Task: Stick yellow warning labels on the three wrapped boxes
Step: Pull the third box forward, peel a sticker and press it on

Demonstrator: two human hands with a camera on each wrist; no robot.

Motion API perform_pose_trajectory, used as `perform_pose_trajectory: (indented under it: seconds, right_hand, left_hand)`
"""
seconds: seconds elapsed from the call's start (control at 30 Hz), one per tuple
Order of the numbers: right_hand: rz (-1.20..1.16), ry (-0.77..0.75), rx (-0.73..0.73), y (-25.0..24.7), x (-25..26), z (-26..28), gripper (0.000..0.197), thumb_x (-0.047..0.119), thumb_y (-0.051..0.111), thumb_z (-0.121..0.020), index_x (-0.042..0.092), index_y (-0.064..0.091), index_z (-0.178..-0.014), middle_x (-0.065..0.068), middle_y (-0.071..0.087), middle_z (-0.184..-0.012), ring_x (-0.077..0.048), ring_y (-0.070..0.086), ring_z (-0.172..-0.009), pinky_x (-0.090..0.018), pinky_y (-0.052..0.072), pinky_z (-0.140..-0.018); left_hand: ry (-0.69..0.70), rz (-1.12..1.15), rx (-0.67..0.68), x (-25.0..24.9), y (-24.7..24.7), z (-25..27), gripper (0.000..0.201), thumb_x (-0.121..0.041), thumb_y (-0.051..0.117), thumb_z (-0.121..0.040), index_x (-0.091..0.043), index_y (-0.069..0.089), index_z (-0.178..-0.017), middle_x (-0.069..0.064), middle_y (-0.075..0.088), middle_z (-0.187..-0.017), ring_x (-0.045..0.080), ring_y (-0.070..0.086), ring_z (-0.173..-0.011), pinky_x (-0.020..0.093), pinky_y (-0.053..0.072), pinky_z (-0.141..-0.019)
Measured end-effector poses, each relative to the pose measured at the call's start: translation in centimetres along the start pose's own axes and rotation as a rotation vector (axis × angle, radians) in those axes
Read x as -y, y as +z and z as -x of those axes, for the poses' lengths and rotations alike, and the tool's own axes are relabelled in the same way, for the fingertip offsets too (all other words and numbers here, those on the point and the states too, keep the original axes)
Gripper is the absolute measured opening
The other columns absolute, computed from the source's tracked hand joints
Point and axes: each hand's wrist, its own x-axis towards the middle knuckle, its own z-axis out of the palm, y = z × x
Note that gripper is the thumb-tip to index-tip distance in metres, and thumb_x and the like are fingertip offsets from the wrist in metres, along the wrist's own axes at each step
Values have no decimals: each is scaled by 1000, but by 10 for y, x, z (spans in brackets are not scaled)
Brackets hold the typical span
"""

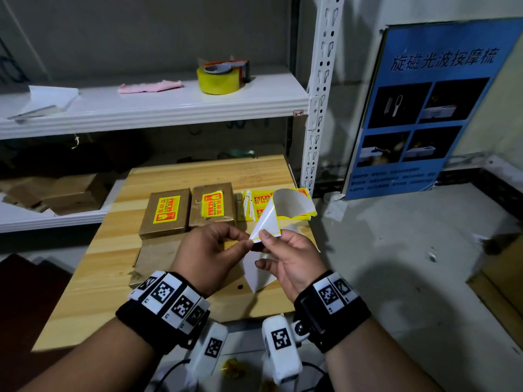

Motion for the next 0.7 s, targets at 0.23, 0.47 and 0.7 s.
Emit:
perform_pose_trajectory:
  seconds: [0.23,0.47,0.7]
  right_hand:
    - [80,-17,-13,-3,-1,-2,11,12,68,-91,2,68,-86,-17,67,-85,-21,67,-79,-29,52,-60]
    - [92,-32,10,-5,-4,-3,12,16,71,-90,12,74,-79,-20,69,-92,-31,64,-92,-32,53,-63]
    - [29,-54,41,-4,-2,-2,21,12,66,-91,15,75,-73,-14,72,-84,-24,68,-83,-32,55,-60]
  left_hand:
    - [-41,54,50,2,3,-3,13,-18,75,-87,-18,74,-74,-21,68,-63,-3,55,-57,16,40,-59]
    - [-166,307,102,2,0,-4,18,-13,73,-89,-17,72,-71,-8,67,-59,3,53,-54,25,42,-60]
    - [-79,220,47,-3,-4,-1,15,-9,76,-86,-19,73,-75,-5,70,-68,-2,57,-60,11,44,-62]
